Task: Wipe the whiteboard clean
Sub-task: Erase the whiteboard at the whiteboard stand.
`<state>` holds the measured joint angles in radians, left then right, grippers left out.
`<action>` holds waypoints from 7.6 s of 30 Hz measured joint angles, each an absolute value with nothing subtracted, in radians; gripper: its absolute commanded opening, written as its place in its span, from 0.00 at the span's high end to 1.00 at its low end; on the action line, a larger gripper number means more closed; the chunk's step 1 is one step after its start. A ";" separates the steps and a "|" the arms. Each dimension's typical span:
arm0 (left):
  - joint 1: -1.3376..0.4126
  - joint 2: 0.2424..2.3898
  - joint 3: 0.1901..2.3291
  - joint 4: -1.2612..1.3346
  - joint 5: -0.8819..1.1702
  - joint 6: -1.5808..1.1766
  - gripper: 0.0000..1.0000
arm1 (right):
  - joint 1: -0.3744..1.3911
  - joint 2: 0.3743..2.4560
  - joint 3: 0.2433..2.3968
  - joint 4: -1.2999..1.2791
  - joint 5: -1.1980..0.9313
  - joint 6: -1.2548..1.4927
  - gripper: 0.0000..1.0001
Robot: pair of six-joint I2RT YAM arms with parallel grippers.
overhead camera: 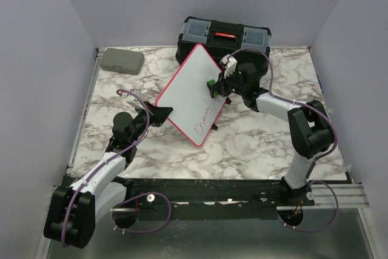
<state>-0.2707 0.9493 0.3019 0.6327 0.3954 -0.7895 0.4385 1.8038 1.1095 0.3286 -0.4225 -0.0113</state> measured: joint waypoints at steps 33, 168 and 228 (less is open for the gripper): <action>-0.270 0.963 0.302 0.649 0.399 -0.794 1.00 | 0.658 1.695 1.040 0.288 -0.469 -0.027 0.99; -0.436 0.986 0.225 0.754 0.308 -0.832 0.57 | 0.605 1.489 0.605 0.641 -0.640 -0.224 0.99; -0.733 1.305 0.098 1.258 -0.215 -0.826 1.00 | 0.686 1.582 0.567 0.659 -0.536 -0.190 0.99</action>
